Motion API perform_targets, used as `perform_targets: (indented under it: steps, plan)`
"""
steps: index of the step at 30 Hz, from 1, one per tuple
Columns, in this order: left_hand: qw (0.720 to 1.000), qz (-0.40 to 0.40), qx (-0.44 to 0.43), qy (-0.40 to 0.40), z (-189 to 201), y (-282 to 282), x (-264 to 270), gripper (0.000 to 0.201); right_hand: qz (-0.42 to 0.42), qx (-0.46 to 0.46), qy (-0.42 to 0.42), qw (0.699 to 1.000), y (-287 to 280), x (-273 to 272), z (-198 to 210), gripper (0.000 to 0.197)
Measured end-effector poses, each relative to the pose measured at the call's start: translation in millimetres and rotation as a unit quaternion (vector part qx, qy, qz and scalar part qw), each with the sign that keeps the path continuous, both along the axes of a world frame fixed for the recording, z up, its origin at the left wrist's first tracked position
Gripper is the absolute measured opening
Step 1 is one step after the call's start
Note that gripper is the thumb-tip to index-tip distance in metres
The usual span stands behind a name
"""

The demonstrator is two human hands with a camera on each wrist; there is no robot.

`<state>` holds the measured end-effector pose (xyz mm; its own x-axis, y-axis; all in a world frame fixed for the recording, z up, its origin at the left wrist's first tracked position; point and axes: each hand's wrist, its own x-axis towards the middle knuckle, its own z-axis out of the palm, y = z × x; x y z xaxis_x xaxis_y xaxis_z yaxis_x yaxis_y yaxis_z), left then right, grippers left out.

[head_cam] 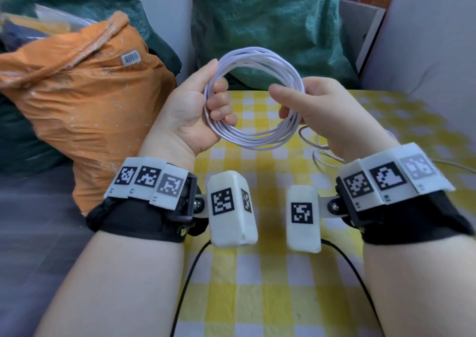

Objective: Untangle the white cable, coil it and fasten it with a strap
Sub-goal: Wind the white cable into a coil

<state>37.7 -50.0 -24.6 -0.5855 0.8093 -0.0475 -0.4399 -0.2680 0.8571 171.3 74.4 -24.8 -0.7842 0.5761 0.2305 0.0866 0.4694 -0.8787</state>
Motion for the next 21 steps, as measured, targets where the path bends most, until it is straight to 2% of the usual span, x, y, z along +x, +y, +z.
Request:
perform_targets:
  steps: [3,5,9,11,14,18,21]
  plan:
    - [1.000,-0.003,-0.003,-0.008,-0.8,-0.8,-1.2,0.050,0.033,-0.031,0.022,0.999,-1.0,-0.9,-0.1,0.023]
    - [0.999,-0.011,-0.037,0.007,-1.5,-1.8,-1.6,0.051,0.032,-0.035,0.041,0.998,-4.0,-2.6,-0.2,0.020]
    - [0.984,-0.009,-0.137,0.110,-4.2,-3.6,2.4,0.039,-0.002,-0.028,0.053,0.998,-4.4,-4.5,0.0,0.019]
    - [0.980,-0.015,-0.150,0.131,-3.6,-3.9,4.4,0.035,-0.006,0.001,0.037,0.999,-3.1,-4.1,0.8,0.020]
    - [0.973,-0.026,-0.164,0.158,-2.1,-3.0,7.9,0.040,0.015,0.059,-0.004,0.998,-4.9,-5.6,0.5,0.025]
    - [0.952,0.013,-0.178,0.250,-2.1,-2.5,11.9,0.037,0.052,0.128,-0.060,0.989,-11.3,-7.9,-1.3,0.026]
    - [0.936,0.007,-0.172,0.308,-2.0,-4.3,13.1,0.032,0.087,0.155,-0.102,0.979,-17.5,-8.6,-2.9,0.027]
